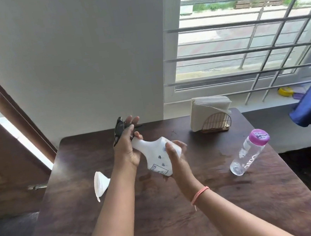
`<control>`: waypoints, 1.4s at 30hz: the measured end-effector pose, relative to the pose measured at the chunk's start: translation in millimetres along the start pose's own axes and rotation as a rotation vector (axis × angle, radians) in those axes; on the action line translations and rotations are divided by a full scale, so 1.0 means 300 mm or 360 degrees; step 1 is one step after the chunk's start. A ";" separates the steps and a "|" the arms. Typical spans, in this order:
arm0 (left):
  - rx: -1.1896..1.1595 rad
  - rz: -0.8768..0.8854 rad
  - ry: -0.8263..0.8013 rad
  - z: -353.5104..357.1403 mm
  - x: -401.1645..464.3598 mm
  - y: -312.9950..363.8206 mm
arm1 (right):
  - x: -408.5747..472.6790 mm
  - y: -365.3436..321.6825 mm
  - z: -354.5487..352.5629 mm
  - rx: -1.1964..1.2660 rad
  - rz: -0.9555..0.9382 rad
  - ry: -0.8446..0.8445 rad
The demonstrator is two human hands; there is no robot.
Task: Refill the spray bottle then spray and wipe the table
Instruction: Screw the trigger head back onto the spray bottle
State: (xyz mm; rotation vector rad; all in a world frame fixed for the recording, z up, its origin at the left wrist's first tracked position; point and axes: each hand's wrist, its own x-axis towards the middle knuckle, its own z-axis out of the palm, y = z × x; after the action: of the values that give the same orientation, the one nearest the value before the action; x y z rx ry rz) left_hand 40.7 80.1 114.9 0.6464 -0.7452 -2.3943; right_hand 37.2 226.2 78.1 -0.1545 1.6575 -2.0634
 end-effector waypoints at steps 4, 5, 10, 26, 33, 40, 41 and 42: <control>0.0010 0.0039 -0.0147 -0.019 -0.007 0.012 | 0.030 -0.006 -0.004 -0.0069 0.0167 0.0057; 0.0015 0.0041 -0.0179 -0.030 -0.007 0.012 | 0.040 -0.003 -0.001 -0.0042 0.0267 0.0065; 0.0170 0.0078 -0.0400 -0.067 -0.022 0.017 | 0.053 0.004 -0.018 0.0098 0.0905 -0.0112; 0.0457 -0.0116 -0.0779 -0.122 0.049 0.045 | 0.105 0.025 -0.012 0.0427 0.1432 -0.0788; 0.0942 -0.0166 -0.0298 -0.133 -0.048 -0.136 | 0.120 0.047 -0.050 0.0639 0.1400 -0.0358; 0.1199 0.0123 -0.0181 -0.103 -0.021 -0.257 | 0.085 0.044 -0.278 0.0224 0.1214 0.0634; 0.1239 0.0156 -0.0191 -0.101 -0.016 -0.275 | 0.075 0.056 -0.322 0.0309 0.1174 0.0796; 0.1291 0.0178 -0.0209 -0.099 -0.012 -0.294 | 0.067 0.072 -0.365 0.0369 0.1083 0.0996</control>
State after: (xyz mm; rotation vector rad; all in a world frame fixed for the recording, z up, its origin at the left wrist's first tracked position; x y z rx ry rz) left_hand 29.6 133.1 39.1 0.7200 -1.7873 -1.9881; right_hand -15.5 311.6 25.2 1.0763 1.4597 -1.8070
